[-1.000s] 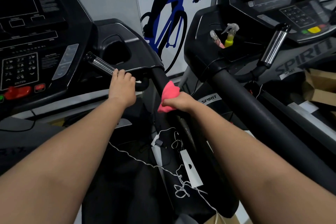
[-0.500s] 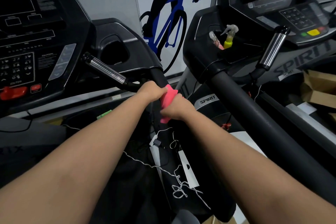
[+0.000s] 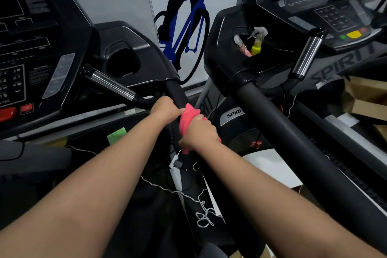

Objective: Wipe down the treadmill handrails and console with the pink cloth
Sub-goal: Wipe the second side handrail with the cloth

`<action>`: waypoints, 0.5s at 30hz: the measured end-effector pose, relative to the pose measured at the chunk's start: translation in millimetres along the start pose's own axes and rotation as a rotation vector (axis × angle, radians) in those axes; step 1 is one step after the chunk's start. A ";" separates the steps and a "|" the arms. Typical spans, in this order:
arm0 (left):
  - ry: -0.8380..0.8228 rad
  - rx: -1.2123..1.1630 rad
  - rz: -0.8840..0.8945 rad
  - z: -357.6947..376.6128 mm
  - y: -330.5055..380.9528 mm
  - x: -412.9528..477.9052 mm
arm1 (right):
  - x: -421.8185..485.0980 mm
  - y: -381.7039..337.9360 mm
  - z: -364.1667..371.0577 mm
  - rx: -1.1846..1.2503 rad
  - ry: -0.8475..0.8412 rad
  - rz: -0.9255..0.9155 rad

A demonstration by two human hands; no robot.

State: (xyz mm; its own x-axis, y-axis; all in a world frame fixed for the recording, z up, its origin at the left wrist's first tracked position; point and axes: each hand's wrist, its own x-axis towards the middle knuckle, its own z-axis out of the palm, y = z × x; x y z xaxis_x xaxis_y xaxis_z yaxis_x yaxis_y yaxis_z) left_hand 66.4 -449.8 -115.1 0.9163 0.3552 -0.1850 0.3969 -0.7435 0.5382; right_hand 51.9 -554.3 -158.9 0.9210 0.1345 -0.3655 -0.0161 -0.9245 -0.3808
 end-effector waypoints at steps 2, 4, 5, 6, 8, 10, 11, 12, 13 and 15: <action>0.015 -0.014 0.003 1.9 -1.7 0.3 | 5.7 5.3 -7.7 0.095 -0.009 -0.100; 0.036 -0.009 0.004 5.2 -3.4 -1.9 | 13.8 18.4 -17.9 0.364 -0.119 -0.212; 0.042 -0.002 0.008 7.1 -4.6 -2.2 | 14.8 25.5 -21.8 0.525 -0.205 -0.226; 0.046 -0.005 0.008 8.7 -5.8 -2.0 | 16.1 33.5 -22.1 0.650 -0.295 -0.212; 0.048 -0.045 -0.009 10.2 -8.1 -0.8 | 20.6 46.8 -19.2 0.809 -0.451 -0.132; 0.036 -0.080 -0.022 11.3 -9.9 1.7 | 24.8 58.0 -12.0 0.908 -0.563 -0.035; 0.037 -0.082 -0.023 12.2 -11.4 3.6 | 26.8 61.4 -8.6 0.967 -0.615 0.003; 0.036 -0.072 -0.018 12.3 -11.0 4.8 | 27.2 63.1 -8.9 1.002 -0.663 0.019; 0.032 -0.052 -0.011 11.9 -9.2 4.2 | 27.7 63.9 -10.9 1.013 -0.702 0.028; 0.028 0.012 -0.011 11.1 -6.1 3.5 | 28.1 60.1 -18.8 0.922 -0.735 0.004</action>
State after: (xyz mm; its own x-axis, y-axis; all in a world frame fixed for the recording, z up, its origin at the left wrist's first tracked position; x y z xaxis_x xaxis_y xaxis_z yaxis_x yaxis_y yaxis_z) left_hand 67.8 -450.3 -128.2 0.9100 0.3791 -0.1676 0.4078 -0.7460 0.5266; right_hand 84.1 -612.7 -176.1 0.4796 0.5844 -0.6546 -0.5713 -0.3583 -0.7384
